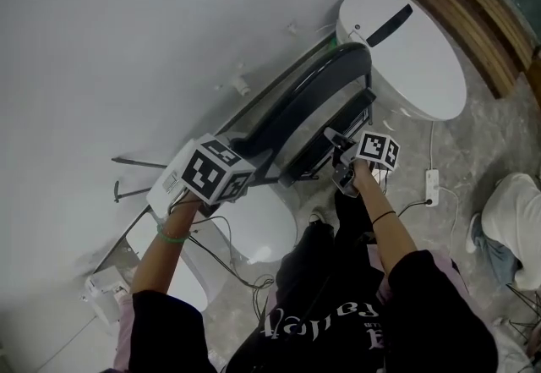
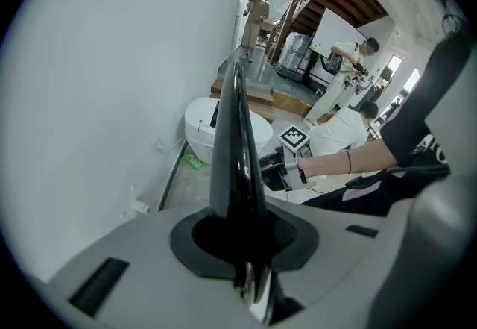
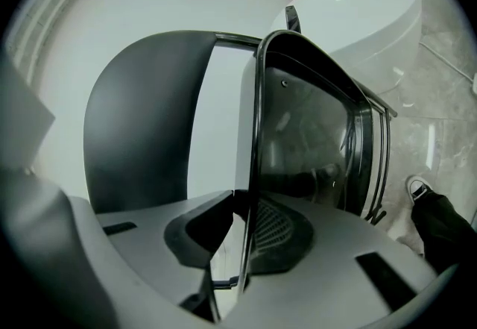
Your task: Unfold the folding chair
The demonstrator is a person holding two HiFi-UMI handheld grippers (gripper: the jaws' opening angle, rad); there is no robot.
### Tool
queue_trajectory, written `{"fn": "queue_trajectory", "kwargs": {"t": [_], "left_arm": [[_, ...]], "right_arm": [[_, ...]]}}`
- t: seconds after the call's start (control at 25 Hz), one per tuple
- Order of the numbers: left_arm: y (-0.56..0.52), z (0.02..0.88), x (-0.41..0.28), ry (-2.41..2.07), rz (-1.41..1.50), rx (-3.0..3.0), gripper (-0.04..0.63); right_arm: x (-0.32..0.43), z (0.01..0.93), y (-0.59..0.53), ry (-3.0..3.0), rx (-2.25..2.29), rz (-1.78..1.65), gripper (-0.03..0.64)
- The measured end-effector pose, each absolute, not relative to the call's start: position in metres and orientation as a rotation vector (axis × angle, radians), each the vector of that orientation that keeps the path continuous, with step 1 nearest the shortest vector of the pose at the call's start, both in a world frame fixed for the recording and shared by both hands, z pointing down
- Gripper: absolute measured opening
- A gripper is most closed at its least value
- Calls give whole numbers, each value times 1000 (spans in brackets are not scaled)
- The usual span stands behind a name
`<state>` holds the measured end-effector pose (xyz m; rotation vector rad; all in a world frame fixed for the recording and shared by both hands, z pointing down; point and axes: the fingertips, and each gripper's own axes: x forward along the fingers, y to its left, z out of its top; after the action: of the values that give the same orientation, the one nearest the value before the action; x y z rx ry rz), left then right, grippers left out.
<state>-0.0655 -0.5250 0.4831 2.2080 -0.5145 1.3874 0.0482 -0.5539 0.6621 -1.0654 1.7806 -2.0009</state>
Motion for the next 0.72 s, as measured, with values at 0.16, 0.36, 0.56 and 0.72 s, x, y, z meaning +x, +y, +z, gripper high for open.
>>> {"fn": "queue_trajectory", "kwargs": {"t": [0.16,0.36,0.56,0.72], "left_arm": [[-476,485,-78,-506,1351,2197,58],[-438,490,-97,-478,1306,2214,58],[-396,498,-101,-394,1289,2236,58],[-369,498,-96,-353,1305,2242,58]], "right_arm": [[41,662,-501,1809,-1070,-1997,64],[33,663,-448,1839,-1062,-1941,63],[31,664,-405,1811,-1115,-1890,63],[35,665,-376,1767,-1144,-1884,63]]}}
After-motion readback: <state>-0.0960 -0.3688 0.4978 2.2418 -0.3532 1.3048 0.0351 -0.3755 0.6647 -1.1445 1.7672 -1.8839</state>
